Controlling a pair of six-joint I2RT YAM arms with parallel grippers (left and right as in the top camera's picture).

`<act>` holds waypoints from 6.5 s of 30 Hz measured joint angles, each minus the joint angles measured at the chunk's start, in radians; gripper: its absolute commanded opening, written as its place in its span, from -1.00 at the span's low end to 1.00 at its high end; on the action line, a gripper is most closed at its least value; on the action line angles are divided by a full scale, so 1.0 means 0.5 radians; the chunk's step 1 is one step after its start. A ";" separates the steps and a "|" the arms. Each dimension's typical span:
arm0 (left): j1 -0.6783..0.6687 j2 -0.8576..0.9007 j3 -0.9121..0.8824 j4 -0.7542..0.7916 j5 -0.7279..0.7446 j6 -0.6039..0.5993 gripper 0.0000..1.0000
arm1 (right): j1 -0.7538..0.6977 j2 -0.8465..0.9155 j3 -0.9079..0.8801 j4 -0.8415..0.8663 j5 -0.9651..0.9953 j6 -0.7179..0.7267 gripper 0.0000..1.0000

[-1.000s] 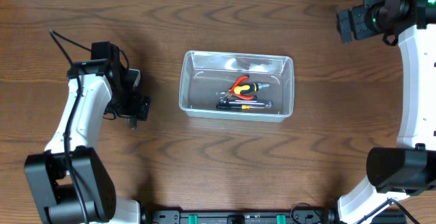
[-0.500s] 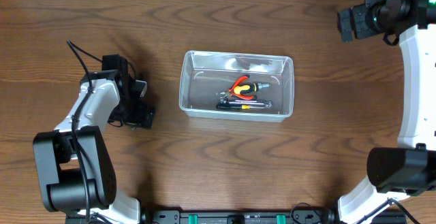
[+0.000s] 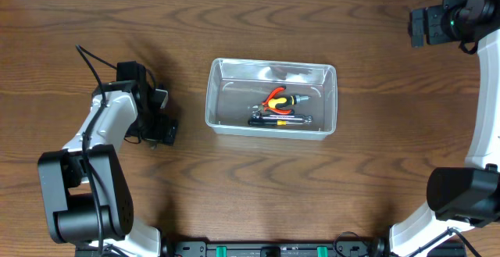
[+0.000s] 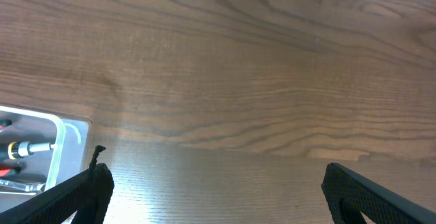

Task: Pack container
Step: 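Lower the left gripper over the hammer handle and close on it, then carry the hammer with the left gripper into the container and release, then move the left gripper back to the teal boxed item, then lower the left gripper onto the teal box and grasp it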

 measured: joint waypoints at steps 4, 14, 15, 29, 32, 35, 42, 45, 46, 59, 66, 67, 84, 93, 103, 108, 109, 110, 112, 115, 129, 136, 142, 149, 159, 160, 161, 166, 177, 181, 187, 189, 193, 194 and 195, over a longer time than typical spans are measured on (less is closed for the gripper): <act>0.000 0.000 -0.074 0.060 0.000 0.008 0.98 | -0.001 0.000 0.000 0.002 0.000 0.000 0.98; 0.000 0.000 -0.127 0.099 0.000 0.008 0.88 | -0.001 0.000 0.000 0.001 -0.024 0.000 0.99; 0.000 0.000 -0.127 0.100 0.000 0.011 0.84 | 0.000 0.000 0.000 0.001 -0.024 0.000 0.98; 0.000 0.000 -0.127 0.104 -0.001 0.022 0.04 | -0.001 0.000 0.000 0.002 -0.032 0.000 0.99; 0.000 0.000 -0.127 0.105 0.000 0.023 0.00 | -0.001 0.000 0.000 0.001 -0.033 0.001 0.98; 0.000 0.000 -0.127 0.105 0.000 0.021 -0.12 | -0.001 0.000 0.000 0.002 -0.033 0.000 0.99; 0.000 0.000 -0.127 0.105 0.000 0.019 -0.37 | -0.001 0.000 0.000 0.002 -0.033 0.000 0.99; 0.000 0.000 -0.127 0.105 0.000 0.015 -0.53 | -0.005 0.000 0.000 0.003 -0.034 0.000 0.98; 0.000 0.000 -0.127 0.105 -0.001 0.017 -0.54 | -0.008 0.000 0.000 0.003 -0.035 0.000 0.98; 0.000 0.000 -0.127 0.114 0.000 0.021 -0.89 | -0.122 0.000 0.000 0.002 -0.038 0.000 0.99; 0.000 0.000 -0.127 0.112 0.000 0.006 -0.90 | -0.124 0.000 0.000 0.002 -0.039 0.000 0.99; 0.000 0.000 -0.127 0.111 0.000 -0.005 -0.88 | -0.125 0.000 0.000 0.002 -0.039 0.001 0.99; -0.506 -0.487 0.615 -0.319 0.031 0.114 -0.88 | -0.585 0.000 0.000 0.017 -0.140 0.300 0.98; -1.104 -0.513 0.687 -0.256 0.248 0.705 -0.88 | -0.610 0.000 0.000 0.016 -0.220 0.326 0.98; -1.309 0.002 0.684 -0.259 0.422 0.876 -0.88 | -0.610 0.000 0.000 0.009 -0.240 0.327 0.99; -1.309 0.253 0.684 -0.247 0.433 0.880 -0.88 | -0.610 0.000 0.000 0.009 -0.273 0.327 0.98; -1.308 0.294 0.684 -0.244 0.436 0.882 -0.88 | -0.610 0.000 0.000 0.010 -0.274 0.327 0.99; -1.308 0.330 0.684 -0.249 0.436 0.883 -0.88 | -0.610 0.000 0.000 0.009 -0.278 0.327 0.99; -1.308 0.374 0.684 -0.246 0.436 0.883 -0.88 | -0.610 0.000 0.000 0.009 -0.284 0.327 0.98; -1.308 0.403 0.684 -0.236 0.436 0.883 -0.78 | -0.610 0.000 0.000 0.010 -0.292 0.327 0.98; -1.308 0.397 0.684 0.014 0.243 0.784 0.41 | -0.610 0.000 0.000 0.009 -0.301 0.327 0.98; -1.228 0.107 0.686 0.105 -0.150 0.504 0.79 | -0.610 0.000 0.000 0.010 -0.302 0.327 0.98; -1.062 -0.407 0.712 -0.024 -0.475 0.143 0.96 | -0.610 0.000 0.000 0.009 -0.302 0.327 0.98; -0.494 -0.827 0.729 -0.383 -0.595 -0.423 0.96 | -0.610 0.000 0.000 0.010 -0.301 0.327 0.99; 0.324 -0.681 0.729 -0.554 -0.398 -0.400 0.96 | -0.610 0.000 0.000 0.009 -0.302 0.327 0.98; 0.362 -0.644 0.728 -0.552 -0.375 -0.390 0.96 | -0.610 0.000 0.000 0.010 -0.302 0.327 0.98; 0.411 -0.590 0.728 -0.552 -0.354 -0.383 0.96 | -0.610 0.000 0.000 0.010 -0.302 0.327 0.99; 0.549 -0.315 0.726 -0.549 -0.278 -0.347 0.96 | -0.610 0.000 0.000 0.014 -0.302 0.327 0.99; 0.568 0.336 0.722 -0.498 -0.168 -0.249 0.96 | -0.610 0.000 0.000 0.014 -0.302 0.327 0.98; 0.568 0.443 0.719 -0.458 -0.138 -0.198 0.96 | -0.610 0.000 0.000 0.001 -0.302 0.327 0.98; 0.569 0.472 0.690 -0.356 -0.128 -0.140 0.96 | -0.610 0.000 0.000 -0.019 -0.302 0.327 0.98; 0.575 0.472 0.651 -0.314 -0.123 -0.126 0.97 | -0.610 0.000 0.000 -0.030 -0.302 0.327 0.98; 0.604 0.472 0.600 -0.276 -0.094 -0.124 0.97 | -0.610 0.000 0.000 -0.044 -0.302 0.327 0.99; 0.616 0.472 0.595 -0.270 -0.082 -0.121 0.98 | -0.610 0.000 0.000 -0.047 -0.302 0.327 0.98; 0.625 0.472 0.595 -0.268 -0.069 -0.119 0.98 | -0.610 0.000 0.000 -0.050 -0.302 0.327 0.99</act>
